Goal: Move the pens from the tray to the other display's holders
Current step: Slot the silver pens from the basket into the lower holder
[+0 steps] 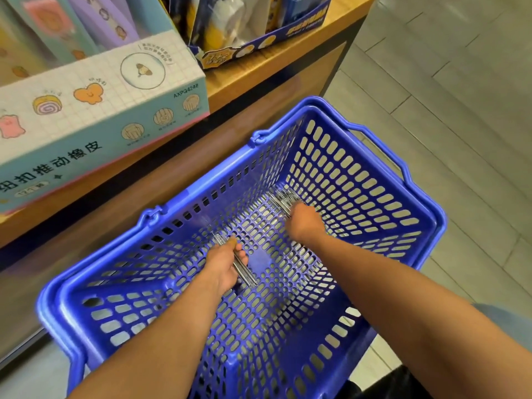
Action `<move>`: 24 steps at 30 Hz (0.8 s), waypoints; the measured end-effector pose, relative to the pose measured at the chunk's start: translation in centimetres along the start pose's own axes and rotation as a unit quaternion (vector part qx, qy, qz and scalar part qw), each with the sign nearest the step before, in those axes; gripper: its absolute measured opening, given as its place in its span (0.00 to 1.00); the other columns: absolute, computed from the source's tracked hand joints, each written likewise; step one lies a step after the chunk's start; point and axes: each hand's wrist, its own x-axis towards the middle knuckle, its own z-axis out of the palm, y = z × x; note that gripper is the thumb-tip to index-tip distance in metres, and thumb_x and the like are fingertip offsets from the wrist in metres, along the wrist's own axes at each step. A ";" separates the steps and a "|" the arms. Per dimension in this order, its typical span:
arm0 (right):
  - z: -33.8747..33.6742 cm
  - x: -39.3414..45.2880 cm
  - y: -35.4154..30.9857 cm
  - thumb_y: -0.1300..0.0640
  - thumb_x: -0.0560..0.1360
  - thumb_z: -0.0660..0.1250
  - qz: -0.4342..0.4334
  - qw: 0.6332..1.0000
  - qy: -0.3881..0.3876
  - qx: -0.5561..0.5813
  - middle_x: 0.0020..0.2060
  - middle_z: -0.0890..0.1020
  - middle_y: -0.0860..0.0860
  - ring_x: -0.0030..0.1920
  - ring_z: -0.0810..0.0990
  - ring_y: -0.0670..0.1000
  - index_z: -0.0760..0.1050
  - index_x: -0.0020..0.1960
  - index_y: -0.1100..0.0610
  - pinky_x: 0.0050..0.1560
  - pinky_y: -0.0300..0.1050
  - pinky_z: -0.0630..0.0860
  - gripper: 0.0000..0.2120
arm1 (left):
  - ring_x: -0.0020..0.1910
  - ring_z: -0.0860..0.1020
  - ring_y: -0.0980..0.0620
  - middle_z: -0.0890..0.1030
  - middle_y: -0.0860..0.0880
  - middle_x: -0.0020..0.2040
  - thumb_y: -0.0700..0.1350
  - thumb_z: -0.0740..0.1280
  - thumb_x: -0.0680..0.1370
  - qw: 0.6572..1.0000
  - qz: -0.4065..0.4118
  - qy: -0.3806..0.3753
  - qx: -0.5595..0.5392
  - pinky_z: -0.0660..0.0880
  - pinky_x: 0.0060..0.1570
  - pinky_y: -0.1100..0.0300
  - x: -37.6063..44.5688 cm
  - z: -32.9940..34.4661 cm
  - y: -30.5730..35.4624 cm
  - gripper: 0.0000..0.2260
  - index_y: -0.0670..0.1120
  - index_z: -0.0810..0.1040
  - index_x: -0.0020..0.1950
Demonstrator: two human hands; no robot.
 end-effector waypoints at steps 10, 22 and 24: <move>2.1 0.2 2.3 0.62 0.75 0.68 0.002 0.975 0.040 -0.217 0.58 0.74 0.56 0.49 0.77 0.55 0.74 0.61 0.60 0.41 0.49 0.74 0.14 | 0.30 0.70 0.51 0.73 0.48 0.33 0.44 0.63 0.83 0.999 -0.002 -0.041 -0.011 0.70 0.35 0.57 -1.7 -0.2 0.6 0.07 0.43 0.74 0.47; 2.7 -0.1 2.9 0.64 0.76 0.65 -0.051 0.958 -0.091 -0.267 0.56 0.79 0.57 0.56 0.79 0.60 0.72 0.63 0.60 0.47 0.52 0.74 0.15 | 0.32 0.72 0.50 0.76 0.47 0.36 0.45 0.62 0.84 0.999 0.000 -0.050 0.009 0.71 0.36 0.56 -2.8 0.7 0.2 0.10 0.42 0.75 0.46; 2.7 -0.3 2.7 0.63 0.76 0.65 -0.056 0.954 -0.103 -0.275 0.57 0.78 0.57 0.57 0.78 0.60 0.71 0.64 0.60 0.46 0.51 0.73 0.16 | 0.33 0.72 0.50 0.76 0.46 0.37 0.45 0.62 0.84 0.999 0.004 -0.052 0.014 0.71 0.36 0.56 -2.7 0.9 0.3 0.09 0.43 0.76 0.47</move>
